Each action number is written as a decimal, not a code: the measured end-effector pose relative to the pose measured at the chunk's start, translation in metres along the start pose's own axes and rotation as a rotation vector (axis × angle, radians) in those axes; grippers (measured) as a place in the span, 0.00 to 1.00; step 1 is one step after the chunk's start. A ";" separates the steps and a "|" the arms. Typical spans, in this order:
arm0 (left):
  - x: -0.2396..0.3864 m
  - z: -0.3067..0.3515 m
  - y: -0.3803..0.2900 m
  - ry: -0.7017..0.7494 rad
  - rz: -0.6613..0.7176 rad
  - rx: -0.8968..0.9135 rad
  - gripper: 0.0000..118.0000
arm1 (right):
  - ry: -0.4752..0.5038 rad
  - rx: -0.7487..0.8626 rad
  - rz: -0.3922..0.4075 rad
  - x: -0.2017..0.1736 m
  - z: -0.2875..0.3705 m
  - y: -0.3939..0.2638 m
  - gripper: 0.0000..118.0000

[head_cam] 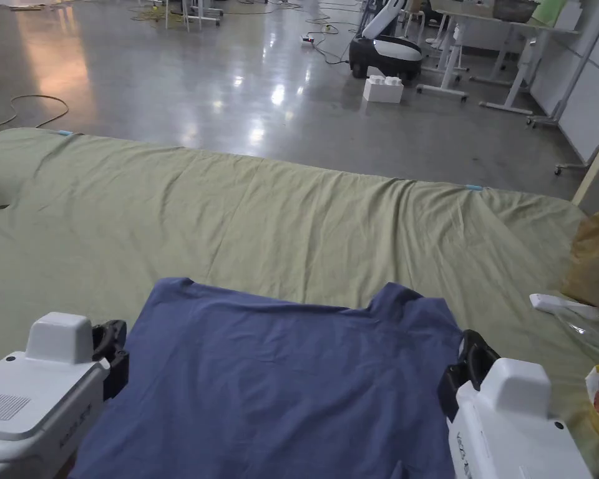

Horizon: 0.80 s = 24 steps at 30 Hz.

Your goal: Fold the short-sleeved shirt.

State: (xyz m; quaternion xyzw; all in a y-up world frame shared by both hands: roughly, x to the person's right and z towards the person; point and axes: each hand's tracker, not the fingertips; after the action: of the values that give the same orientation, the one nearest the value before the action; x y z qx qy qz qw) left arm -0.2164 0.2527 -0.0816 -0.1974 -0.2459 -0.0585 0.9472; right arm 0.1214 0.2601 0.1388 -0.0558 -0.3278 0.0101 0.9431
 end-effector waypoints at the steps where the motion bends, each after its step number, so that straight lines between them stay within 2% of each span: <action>1: -0.006 -0.001 -0.003 0.016 0.014 -0.040 0.00 | 0.000 0.004 0.005 0.001 0.001 -0.001 0.00; 7: -0.047 -0.006 -0.035 -0.007 0.112 -0.345 0.00 | 0.010 -0.039 0.000 0.001 -0.002 -0.012 0.00; 8: -0.053 -0.008 -0.043 0.004 0.125 -0.382 0.03 | 0.013 -0.048 -0.001 0.001 -0.002 -0.013 0.00; 10: -0.062 -0.012 -0.056 0.018 0.141 -0.463 0.24 | 0.023 -0.056 -0.004 -0.001 -0.001 -0.016 0.00; 11: -0.066 -0.015 -0.063 0.028 0.150 -0.497 0.41 | 0.026 -0.064 -0.001 -0.002 -0.001 -0.017 0.00; 12: -0.069 -0.018 -0.070 0.036 0.166 -0.538 0.51 | 0.029 -0.069 0.000 -0.003 -0.001 -0.019 0.00; 13: -0.072 -0.024 -0.079 0.044 0.180 -0.570 0.56 | 0.034 -0.074 0.001 -0.004 0.000 -0.020 0.00; 19: -0.078 -0.059 -0.110 0.136 0.156 -0.751 0.56 | 0.042 -0.114 0.022 -0.003 0.003 -0.027 0.00; 22: -0.075 -0.054 -0.109 0.094 0.175 -0.680 0.56 | 0.036 -0.128 0.031 0.004 0.007 -0.029 0.00; 24: -0.069 -0.052 -0.107 0.090 0.117 -0.696 0.52 | 0.023 -0.131 0.031 0.010 0.012 -0.030 0.00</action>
State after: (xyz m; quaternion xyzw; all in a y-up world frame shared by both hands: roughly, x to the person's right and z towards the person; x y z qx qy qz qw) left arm -0.2760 0.1348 -0.1205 -0.5193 -0.1577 -0.0929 0.8348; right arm 0.1215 0.2318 0.1575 -0.1228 -0.3161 0.0024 0.9407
